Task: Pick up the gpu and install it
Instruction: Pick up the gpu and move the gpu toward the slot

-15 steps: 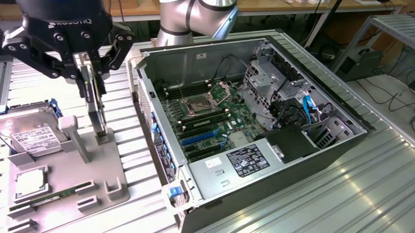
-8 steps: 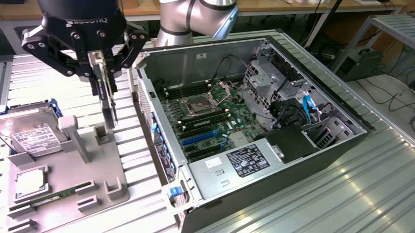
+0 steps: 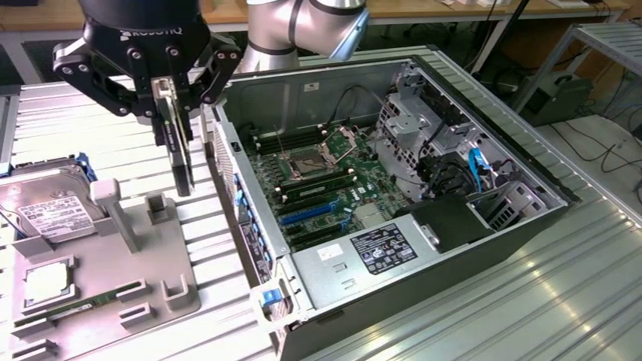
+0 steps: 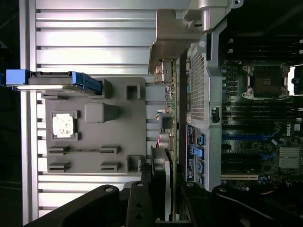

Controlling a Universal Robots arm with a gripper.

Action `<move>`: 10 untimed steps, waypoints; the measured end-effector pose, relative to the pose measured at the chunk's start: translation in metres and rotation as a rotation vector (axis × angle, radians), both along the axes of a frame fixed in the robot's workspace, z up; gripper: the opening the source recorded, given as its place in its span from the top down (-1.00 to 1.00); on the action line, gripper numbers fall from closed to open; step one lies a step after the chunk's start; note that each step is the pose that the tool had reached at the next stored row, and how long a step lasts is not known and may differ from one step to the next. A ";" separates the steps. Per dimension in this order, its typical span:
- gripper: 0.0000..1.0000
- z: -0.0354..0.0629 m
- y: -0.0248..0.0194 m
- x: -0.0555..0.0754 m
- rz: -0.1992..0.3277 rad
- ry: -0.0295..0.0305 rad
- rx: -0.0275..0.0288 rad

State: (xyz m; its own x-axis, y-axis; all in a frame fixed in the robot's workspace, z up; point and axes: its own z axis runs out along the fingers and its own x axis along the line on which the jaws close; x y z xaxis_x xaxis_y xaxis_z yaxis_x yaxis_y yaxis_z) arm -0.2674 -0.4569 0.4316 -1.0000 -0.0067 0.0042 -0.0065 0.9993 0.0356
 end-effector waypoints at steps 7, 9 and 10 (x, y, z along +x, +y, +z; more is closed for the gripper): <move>0.44 0.0000 0.0000 0.010 0.000 0.0000 0.0000; 0.44 0.0000 0.0000 0.012 0.000 -0.0001 0.0000; 0.44 0.0000 0.0000 0.013 0.000 0.0000 0.0000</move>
